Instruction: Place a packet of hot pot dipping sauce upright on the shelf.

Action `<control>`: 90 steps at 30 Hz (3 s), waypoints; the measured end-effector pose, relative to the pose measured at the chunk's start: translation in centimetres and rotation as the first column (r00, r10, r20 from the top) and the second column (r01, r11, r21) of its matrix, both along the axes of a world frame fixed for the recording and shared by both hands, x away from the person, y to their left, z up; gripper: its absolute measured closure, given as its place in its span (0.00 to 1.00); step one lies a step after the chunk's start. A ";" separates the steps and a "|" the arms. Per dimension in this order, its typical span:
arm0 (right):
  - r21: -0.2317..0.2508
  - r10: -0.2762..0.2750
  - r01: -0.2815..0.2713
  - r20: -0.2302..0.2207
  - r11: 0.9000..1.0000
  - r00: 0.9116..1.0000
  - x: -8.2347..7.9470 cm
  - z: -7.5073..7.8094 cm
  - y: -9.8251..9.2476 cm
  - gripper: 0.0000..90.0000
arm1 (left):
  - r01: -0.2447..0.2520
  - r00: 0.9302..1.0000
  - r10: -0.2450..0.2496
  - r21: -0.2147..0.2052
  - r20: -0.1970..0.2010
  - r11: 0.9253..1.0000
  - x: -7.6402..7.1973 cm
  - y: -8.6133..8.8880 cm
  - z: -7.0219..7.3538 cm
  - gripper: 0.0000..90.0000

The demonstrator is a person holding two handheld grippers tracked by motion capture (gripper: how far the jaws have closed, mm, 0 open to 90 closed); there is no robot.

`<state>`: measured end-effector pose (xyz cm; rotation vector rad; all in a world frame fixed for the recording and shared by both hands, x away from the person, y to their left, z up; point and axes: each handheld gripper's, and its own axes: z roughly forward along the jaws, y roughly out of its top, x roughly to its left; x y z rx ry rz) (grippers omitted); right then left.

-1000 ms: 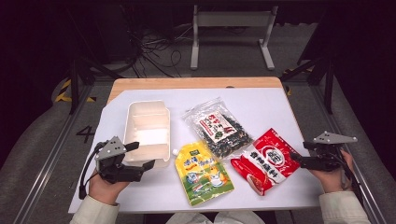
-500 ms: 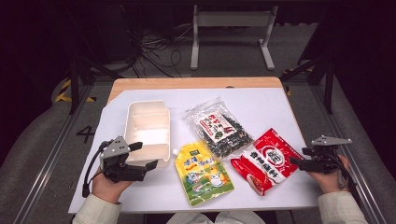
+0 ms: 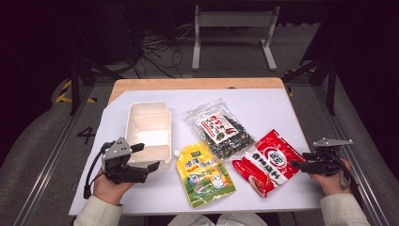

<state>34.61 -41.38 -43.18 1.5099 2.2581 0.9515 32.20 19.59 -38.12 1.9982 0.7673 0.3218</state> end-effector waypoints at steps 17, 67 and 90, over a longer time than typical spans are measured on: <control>0.138 0.079 -0.074 -0.035 0.988 0.996 -0.3 1.0 1.0 0.48 | 0.001 1.000 -0.001 0.010 -0.003 1.000 0.1 -0.2 -0.1 0.17; -0.007 0.160 -0.161 0.140 0.987 0.977 -4.0 8.6 4.5 0.98 | 0.056 0.998 -0.056 -0.006 -0.008 0.998 -0.2 -2.1 0.0 0.17; -0.100 0.325 -0.309 0.343 0.946 0.881 -7.6 13.9 9.5 0.99 | 0.088 0.996 -0.087 0.026 -0.014 0.996 -0.2 -3.3 -0.1 0.22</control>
